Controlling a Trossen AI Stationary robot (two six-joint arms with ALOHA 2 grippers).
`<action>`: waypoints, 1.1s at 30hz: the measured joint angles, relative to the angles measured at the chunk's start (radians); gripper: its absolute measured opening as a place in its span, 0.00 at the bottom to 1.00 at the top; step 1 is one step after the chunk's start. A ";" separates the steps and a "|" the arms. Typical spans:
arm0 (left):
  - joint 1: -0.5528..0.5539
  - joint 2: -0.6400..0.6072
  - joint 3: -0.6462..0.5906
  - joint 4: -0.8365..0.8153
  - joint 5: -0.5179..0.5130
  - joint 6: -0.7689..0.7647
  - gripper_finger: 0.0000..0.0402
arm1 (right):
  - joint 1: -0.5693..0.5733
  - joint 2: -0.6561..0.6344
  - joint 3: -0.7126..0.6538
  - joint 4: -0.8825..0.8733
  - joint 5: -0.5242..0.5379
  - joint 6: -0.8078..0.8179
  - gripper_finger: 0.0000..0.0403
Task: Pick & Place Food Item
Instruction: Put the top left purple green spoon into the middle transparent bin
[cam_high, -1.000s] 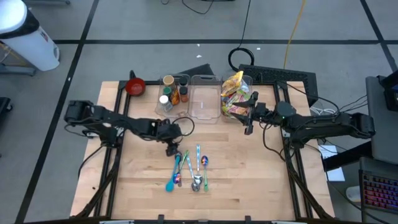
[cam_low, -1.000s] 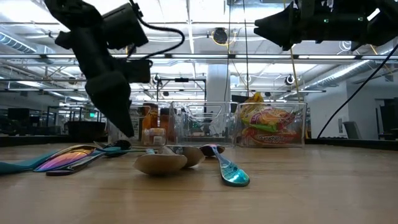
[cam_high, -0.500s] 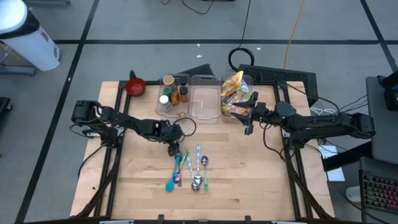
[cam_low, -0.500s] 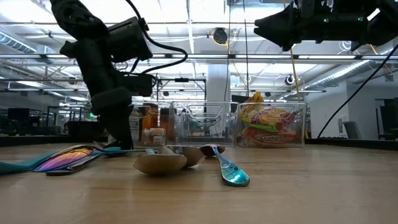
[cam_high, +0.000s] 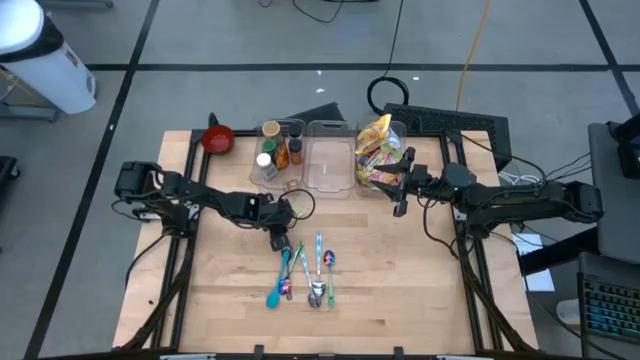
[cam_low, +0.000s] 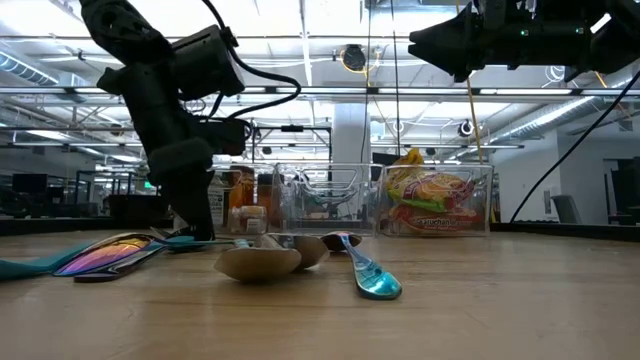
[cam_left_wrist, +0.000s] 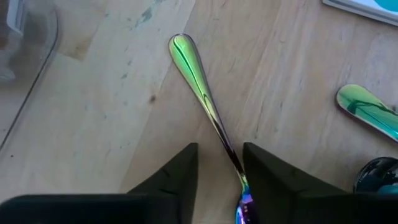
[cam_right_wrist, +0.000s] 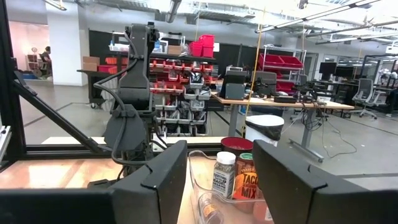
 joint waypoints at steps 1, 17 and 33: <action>0.000 0.000 0.000 -0.001 0.003 -0.001 0.30 | 0.000 0.000 0.000 0.000 0.000 0.000 0.43; 0.002 0.001 -0.002 -0.007 0.067 -0.012 0.02 | 0.000 0.000 0.000 -0.006 0.000 0.000 0.42; -0.011 -0.124 -0.006 -0.017 0.072 0.065 0.01 | 0.000 0.000 0.000 -0.007 0.000 0.000 0.42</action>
